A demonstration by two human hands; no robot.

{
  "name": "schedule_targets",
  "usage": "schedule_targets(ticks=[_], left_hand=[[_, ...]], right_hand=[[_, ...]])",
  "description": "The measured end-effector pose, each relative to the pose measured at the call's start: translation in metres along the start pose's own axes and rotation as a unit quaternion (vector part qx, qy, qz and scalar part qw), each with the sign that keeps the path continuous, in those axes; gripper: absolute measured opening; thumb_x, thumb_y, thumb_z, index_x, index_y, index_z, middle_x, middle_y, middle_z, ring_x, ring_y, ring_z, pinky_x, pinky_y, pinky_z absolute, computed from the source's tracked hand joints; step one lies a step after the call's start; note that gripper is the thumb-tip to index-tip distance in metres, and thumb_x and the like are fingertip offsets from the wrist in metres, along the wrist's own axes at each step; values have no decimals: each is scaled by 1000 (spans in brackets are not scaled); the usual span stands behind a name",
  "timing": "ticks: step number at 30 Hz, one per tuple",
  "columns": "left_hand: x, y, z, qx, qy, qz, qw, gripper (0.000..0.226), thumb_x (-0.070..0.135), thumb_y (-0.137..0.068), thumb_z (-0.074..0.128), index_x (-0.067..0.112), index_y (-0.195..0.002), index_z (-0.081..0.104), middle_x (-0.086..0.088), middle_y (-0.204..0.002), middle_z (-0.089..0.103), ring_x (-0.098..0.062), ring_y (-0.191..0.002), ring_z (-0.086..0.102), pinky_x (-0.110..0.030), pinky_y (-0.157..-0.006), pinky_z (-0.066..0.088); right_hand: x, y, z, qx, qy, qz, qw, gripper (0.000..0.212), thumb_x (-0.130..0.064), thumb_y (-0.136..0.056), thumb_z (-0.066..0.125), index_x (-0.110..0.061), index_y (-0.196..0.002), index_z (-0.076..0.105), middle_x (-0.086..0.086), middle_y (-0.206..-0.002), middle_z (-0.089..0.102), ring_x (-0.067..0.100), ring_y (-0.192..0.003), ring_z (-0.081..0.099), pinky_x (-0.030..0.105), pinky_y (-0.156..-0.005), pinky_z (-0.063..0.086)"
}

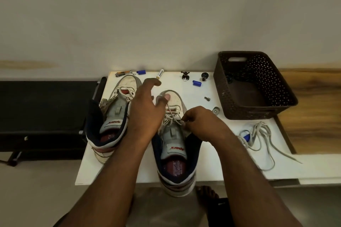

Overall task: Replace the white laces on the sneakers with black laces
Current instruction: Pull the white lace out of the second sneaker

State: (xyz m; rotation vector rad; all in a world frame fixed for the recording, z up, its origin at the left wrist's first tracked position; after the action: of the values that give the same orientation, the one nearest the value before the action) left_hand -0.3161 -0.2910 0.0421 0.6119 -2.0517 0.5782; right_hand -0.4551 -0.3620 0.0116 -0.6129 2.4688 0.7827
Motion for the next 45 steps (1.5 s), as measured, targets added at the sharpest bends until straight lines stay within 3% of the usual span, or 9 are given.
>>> schedule_targets(ticks=[4, 8, 17, 21, 24, 28, 34, 39, 45], left_hand=[[-5, 6, 18, -211, -187, -5, 959, 38, 25, -80, 76, 29, -117, 68, -1, -153, 34, -20, -139, 32, -28, -110, 27], [-7, 5, 16, -192, -244, -16, 950, 15, 23, -79, 77, 21, -94, 77, -3, -147, 42, -22, -135, 36, -34, -106, 33], [16, 6, -37, 256, 73, 65, 962, 12, 0, -92, 56, 2, -103, 57, -11, -120, 50, -7, -105, 50, -1, -80, 38], [9, -3, -9, 18, -54, 60, 997, 38, 18, -88, 66, 21, -124, 53, -6, -149, 34, -26, -139, 29, -29, -113, 30], [-4, 5, 20, -184, -288, 37, 939, 31, 41, -85, 67, 38, -116, 64, 1, -163, 1, -32, -148, -13, -51, -117, -3], [-12, 2, 24, -207, -371, 11, 905, 18, 40, -85, 68, 33, -101, 72, 1, -162, 12, -32, -148, -3, -49, -118, -2], [18, 6, -21, 156, -31, 83, 984, 4, 6, -90, 61, 5, -89, 65, -2, -126, 56, -7, -117, 46, 2, -93, 26], [-9, 1, -70, 381, 87, 2, 920, 21, 8, -93, 49, 0, -112, 53, -13, -113, 56, -21, -103, 55, -32, -93, 48], [12, -4, -18, 66, -212, 128, 967, 25, 9, -88, 63, 19, -110, 65, -10, -162, 9, -31, -149, 2, -51, -118, 19]], right_hand=[[-1, 0, 0, 0, 23, -4, 1000, 22, -15, -90, 62, -17, -110, 70, 7, -107, 68, 22, -93, 63, 30, -74, 51], [-2, 0, 1, 0, 23, -2, 1000, 24, -14, -90, 61, -18, -112, 69, 5, -113, 67, 21, -98, 62, 29, -81, 50], [-3, 0, 0, -7, 22, -9, 1000, 25, -15, -91, 61, -18, -115, 68, 4, -118, 65, 19, -102, 60, 28, -79, 48], [-3, 0, 1, -10, 21, -7, 1000, 24, -16, -91, 61, -18, -114, 69, 4, -117, 66, 19, -100, 61, 28, -77, 49], [-3, -1, 1, -7, 23, -7, 1000, 23, -14, -91, 61, -16, -113, 69, 5, -113, 67, 20, -98, 62, 27, -77, 48], [-2, -2, 2, -8, 21, -2, 1000, 24, -15, -90, 62, -19, -112, 70, 4, -116, 67, 20, -101, 61, 29, -84, 49], [0, -1, 1, -10, 14, 0, 1000, 22, -18, -91, 62, -18, -112, 69, 4, -116, 66, 19, -101, 61, 26, -77, 45], [-1, -2, 1, -15, 11, 0, 1000, 22, -17, -91, 62, -18, -111, 70, 4, -117, 66, 19, -101, 60, 26, -77, 45], [-3, -1, 2, -19, 15, 1, 1000, 21, -21, -92, 62, -17, -112, 68, 3, -115, 66, 16, -92, 57, 26, -75, 43]])
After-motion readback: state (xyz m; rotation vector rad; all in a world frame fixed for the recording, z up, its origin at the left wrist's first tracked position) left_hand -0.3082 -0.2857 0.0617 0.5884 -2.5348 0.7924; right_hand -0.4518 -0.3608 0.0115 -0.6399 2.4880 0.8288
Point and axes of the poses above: each hand's wrist, its own y-axis away from the middle knuckle, its own z-axis out of the palm, x = y × z, the point moved 5 cm from there along -y, towards the middle knuckle
